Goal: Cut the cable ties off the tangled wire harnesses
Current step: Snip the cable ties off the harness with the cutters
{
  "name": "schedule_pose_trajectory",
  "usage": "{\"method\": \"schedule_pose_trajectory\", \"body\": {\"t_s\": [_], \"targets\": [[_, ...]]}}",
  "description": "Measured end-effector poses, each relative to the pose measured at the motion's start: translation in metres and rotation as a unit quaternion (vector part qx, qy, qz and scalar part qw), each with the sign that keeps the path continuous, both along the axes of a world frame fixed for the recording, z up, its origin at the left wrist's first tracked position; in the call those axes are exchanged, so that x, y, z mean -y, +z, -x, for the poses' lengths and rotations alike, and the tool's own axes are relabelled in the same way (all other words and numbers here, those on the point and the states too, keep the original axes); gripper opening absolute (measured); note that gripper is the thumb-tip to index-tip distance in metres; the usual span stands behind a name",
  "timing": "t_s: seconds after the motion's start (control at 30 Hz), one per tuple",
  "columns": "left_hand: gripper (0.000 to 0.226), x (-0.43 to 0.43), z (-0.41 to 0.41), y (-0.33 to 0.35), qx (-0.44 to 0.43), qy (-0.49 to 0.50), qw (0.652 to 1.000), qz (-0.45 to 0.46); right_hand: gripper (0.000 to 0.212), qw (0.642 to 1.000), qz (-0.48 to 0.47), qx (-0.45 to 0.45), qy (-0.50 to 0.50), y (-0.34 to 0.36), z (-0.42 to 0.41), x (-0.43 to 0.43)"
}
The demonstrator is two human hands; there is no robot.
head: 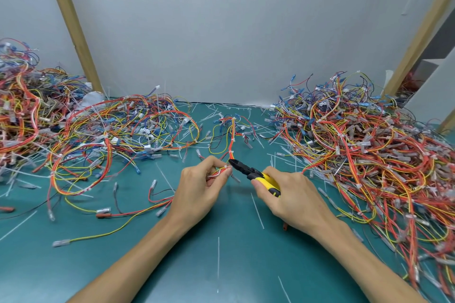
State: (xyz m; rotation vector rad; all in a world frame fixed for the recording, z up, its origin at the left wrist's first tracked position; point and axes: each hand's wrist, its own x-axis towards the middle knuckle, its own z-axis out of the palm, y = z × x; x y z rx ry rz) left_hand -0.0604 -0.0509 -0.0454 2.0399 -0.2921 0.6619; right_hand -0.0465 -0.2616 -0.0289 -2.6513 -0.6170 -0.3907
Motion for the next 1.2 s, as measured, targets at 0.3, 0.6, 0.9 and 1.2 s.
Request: {"method": "schedule_pose_trajectory", "body": {"t_s": [0.3, 0.6, 0.9, 1.2], "targets": [[0.019, 0.003, 0.003, 0.005, -0.064, -0.045, 0.997, -0.009, 0.050, 0.966, -0.249, -0.013, -0.061, -0.009, -0.019, 0.015], [0.073, 0.011, 0.009, 0.038, -0.180, -0.170, 0.932, -0.263, 0.046, 0.905, -0.408, -0.111, -0.057, -0.018, -0.021, 0.008], [0.028, -0.073, 0.026, 0.086, 0.064, 0.083, 0.984, -0.147, 0.035, 0.899, -0.412, -0.137, -0.048, -0.019, -0.021, 0.007], [0.016, -0.070, 0.042, 0.029, -0.162, -0.103, 0.929, -0.316, 0.036, 0.910, -0.392, -0.126, -0.051, -0.017, -0.017, 0.006]]}}
